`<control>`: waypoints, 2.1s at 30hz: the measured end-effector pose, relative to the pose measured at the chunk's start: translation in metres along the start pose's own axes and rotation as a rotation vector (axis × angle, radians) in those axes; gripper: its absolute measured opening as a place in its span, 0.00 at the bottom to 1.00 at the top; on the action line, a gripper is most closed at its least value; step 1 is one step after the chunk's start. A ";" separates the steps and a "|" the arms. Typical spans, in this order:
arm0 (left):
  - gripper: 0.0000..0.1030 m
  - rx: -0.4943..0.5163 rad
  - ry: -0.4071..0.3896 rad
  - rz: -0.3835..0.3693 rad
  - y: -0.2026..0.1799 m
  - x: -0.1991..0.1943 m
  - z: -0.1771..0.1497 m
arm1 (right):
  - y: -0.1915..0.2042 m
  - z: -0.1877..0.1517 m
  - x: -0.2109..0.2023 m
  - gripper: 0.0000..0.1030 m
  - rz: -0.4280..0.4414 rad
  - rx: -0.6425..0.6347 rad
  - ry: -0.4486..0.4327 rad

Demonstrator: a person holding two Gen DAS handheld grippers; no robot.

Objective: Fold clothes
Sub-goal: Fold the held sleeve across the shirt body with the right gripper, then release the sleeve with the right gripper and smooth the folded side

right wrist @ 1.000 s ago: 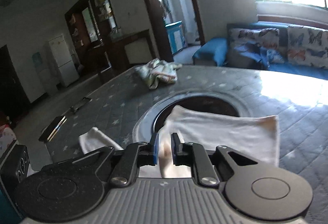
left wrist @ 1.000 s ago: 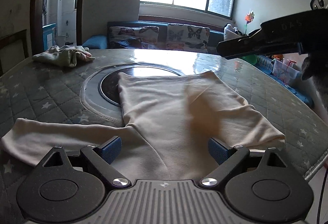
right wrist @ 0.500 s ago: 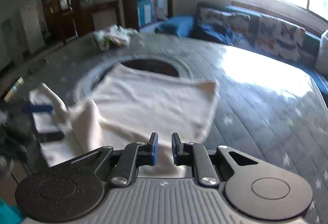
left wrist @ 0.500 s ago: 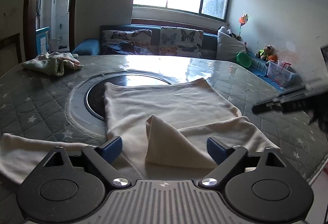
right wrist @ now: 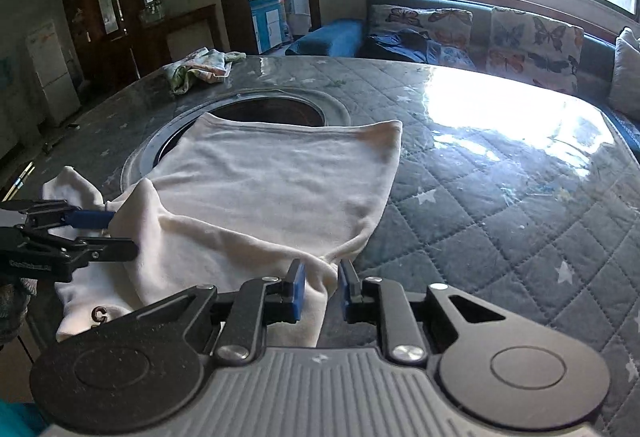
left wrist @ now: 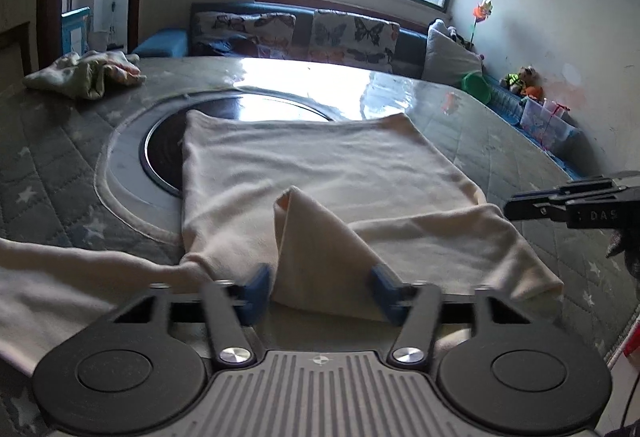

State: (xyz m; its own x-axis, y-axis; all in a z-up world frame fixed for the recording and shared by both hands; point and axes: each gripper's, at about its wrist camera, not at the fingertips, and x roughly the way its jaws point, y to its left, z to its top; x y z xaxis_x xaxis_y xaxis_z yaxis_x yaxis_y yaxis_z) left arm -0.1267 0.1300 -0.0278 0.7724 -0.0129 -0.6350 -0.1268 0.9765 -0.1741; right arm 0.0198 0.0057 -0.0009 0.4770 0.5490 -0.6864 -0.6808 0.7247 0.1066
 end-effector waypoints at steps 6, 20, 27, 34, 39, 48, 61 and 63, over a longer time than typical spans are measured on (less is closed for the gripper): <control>0.11 -0.003 -0.008 0.010 0.001 -0.022 0.003 | 0.008 0.001 0.008 0.21 0.007 -0.047 -0.024; 0.33 0.029 -0.010 0.038 0.005 -0.023 0.004 | 0.015 -0.006 0.017 0.24 -0.043 -0.123 -0.045; 0.12 0.050 0.018 0.039 0.002 -0.006 -0.002 | 0.026 -0.006 0.020 0.25 -0.017 -0.145 -0.057; 0.06 0.017 -0.003 0.024 0.012 -0.037 0.004 | 0.026 -0.008 0.025 0.25 -0.031 -0.162 -0.053; 0.09 0.009 0.084 0.078 0.024 -0.027 0.002 | 0.029 -0.010 0.026 0.26 -0.042 -0.190 -0.051; 0.16 0.052 0.001 -0.055 -0.009 -0.023 0.018 | 0.043 -0.025 -0.002 0.27 0.006 -0.256 -0.050; 0.34 0.095 0.051 -0.068 -0.023 0.002 0.000 | 0.052 -0.053 -0.017 0.27 0.012 -0.317 0.008; 0.36 0.086 0.044 -0.069 -0.022 -0.003 -0.001 | 0.051 -0.054 -0.019 0.27 0.017 -0.313 0.016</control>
State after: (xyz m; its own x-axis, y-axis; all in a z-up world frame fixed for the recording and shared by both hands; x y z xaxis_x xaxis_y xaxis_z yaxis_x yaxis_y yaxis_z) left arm -0.1265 0.1088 -0.0229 0.7493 -0.0879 -0.6564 -0.0193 0.9878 -0.1544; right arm -0.0540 0.0096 -0.0214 0.4569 0.5517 -0.6978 -0.8278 0.5508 -0.1065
